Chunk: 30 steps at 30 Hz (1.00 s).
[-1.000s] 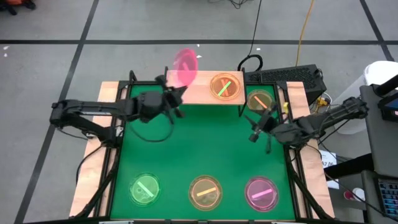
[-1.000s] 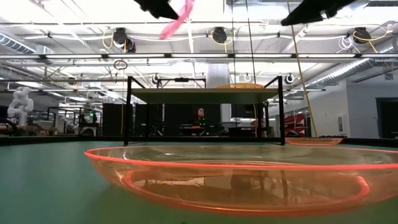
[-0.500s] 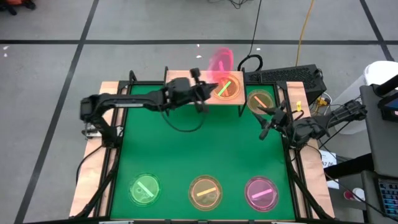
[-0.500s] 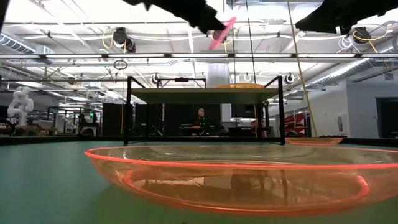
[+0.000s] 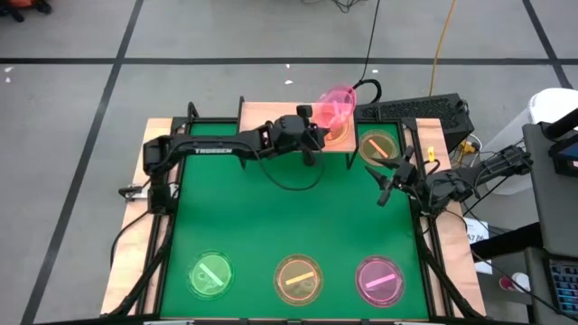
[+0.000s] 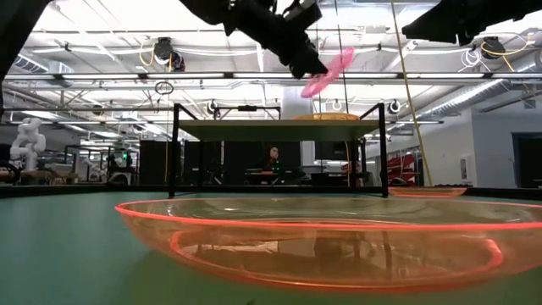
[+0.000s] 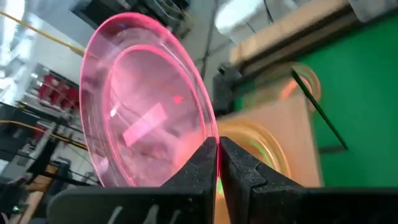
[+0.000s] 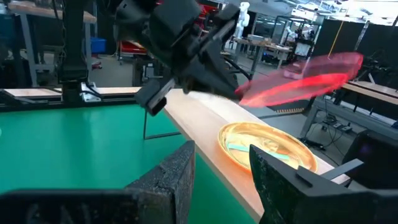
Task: Place and stack plates onto a shelf
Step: Stack the top pink plate on top of the orange plate on the shelf, then put the top orange plate on the shelf
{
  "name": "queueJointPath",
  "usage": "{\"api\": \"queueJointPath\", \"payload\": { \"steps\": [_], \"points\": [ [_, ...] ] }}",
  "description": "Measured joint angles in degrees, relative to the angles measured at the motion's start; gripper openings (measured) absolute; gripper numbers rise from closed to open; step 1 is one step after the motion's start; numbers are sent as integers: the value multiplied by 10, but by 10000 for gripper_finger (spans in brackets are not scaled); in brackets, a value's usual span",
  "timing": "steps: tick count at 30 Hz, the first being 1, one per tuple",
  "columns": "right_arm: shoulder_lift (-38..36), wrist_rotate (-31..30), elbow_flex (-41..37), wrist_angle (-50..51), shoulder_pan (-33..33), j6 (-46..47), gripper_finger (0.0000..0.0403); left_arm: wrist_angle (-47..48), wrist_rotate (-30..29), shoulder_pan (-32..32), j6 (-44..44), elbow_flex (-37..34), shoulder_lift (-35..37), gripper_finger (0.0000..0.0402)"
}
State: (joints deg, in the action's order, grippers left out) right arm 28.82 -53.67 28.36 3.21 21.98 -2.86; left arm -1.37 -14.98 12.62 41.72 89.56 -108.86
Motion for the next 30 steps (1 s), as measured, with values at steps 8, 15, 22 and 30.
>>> {"api": "queueJointPath", "payload": {
  "steps": [8,15,22,30],
  "points": [
    [0,0,0,0,0,0,134,55,0,0,-9,0,-4,25],
    [0,0,0,-8,0,0,134,76,0,1,-12,0,-4,26],
    [0,0,0,-13,0,0,134,76,0,1,-10,0,-4,52],
    [0,0,0,-13,0,0,134,68,-1,1,-12,0,-4,99]
  ]
}}
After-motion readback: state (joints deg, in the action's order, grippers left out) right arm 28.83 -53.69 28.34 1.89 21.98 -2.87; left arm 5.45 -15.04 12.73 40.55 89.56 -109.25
